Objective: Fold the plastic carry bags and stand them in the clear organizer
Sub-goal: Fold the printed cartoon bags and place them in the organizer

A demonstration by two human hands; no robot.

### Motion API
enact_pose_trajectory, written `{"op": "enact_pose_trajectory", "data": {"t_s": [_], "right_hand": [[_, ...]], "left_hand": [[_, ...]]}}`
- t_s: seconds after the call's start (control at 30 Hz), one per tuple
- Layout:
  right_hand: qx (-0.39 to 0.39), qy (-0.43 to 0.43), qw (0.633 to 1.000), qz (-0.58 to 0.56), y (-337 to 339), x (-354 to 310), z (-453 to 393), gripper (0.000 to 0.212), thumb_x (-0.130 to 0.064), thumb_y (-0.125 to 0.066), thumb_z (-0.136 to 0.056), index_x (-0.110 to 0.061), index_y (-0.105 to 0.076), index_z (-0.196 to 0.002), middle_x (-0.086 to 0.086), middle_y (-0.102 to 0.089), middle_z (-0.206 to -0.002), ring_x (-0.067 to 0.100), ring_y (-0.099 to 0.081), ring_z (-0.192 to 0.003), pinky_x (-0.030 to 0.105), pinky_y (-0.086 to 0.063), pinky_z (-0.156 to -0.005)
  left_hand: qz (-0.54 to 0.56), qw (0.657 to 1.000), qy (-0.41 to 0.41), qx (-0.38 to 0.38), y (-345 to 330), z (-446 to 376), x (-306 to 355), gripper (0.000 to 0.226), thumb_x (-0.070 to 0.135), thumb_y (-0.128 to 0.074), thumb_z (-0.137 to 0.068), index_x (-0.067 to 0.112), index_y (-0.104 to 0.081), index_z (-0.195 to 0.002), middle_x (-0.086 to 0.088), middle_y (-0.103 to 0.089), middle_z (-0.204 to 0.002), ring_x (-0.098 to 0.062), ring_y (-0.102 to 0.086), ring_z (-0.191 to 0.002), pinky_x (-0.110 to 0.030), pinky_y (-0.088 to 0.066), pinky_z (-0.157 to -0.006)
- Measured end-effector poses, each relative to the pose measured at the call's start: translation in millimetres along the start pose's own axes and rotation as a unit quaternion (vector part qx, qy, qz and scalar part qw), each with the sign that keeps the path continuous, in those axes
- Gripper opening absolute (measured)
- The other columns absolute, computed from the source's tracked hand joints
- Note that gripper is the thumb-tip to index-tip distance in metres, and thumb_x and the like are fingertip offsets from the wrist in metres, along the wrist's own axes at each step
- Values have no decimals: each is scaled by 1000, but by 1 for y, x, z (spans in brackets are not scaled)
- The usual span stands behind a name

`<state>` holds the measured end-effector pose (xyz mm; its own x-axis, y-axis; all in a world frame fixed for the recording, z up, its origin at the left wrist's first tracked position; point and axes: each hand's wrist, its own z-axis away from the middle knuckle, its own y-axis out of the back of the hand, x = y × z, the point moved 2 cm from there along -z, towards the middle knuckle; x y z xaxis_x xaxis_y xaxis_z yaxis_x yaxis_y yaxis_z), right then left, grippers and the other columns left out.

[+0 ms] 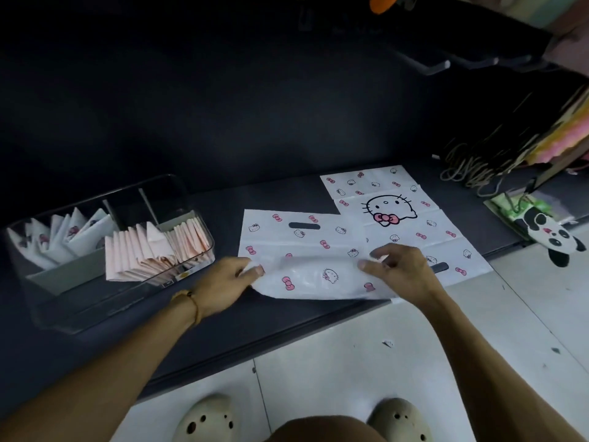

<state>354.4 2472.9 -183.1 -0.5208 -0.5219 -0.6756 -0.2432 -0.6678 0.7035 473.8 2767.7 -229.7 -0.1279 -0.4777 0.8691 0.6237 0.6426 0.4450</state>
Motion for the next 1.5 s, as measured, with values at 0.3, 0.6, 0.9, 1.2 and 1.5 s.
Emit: {"op": "enact_pose_trajectory", "data": {"t_s": [0.3,0.6,0.9,1.2,1.5], "right_hand": [[-14,-166,970,-174,-33,42,-13,38,-35,-75,-76,2,-67,-77,16,-63,-72,26,-57,-66,40,-51,-70],[93,-31,995,-26,-72,43,-40,16,-28,-50,-96,-13,-47,-100,13,-61,-85,36,-59,-81,47,-51,-74],[84,-125,988,26,-77,56,-54,22,-12,-51,-82,-7,-45,-61,10,-45,-57,27,-44,-57,29,-31,-49],[92,-116,988,52,-78,59,-59,23,-13,-51,-85,-4,-46,-64,7,-43,-55,22,-40,-52,27,-27,-47],[102,-138,983,65,-82,56,-57,14,-18,-49,-86,-7,-53,-79,12,-57,-71,36,-52,-74,33,-38,-59]], "left_hand": [[207,952,199,103,-16,-12,-57,27,34,-50,-97,15,-67,-106,-4,-69,-110,-23,-64,-104,-47,-48,-96],[183,958,171,137,-16,-32,-62,18,23,-71,-84,20,-67,-101,2,-72,-99,-17,-68,-90,-29,-53,-77],[-95,958,182,200,-17,-52,-50,29,27,-57,-91,7,-51,-111,-14,-61,-109,-34,-58,-98,-40,-49,-83],[-423,886,17,190,-39,-29,-31,45,29,-50,-90,9,-49,-130,-12,-45,-135,-32,-41,-125,-42,-43,-99],[-485,873,-56,1,-77,-40,-56,64,54,1,-93,25,8,-150,2,12,-159,-20,18,-145,-42,7,-118]]}}
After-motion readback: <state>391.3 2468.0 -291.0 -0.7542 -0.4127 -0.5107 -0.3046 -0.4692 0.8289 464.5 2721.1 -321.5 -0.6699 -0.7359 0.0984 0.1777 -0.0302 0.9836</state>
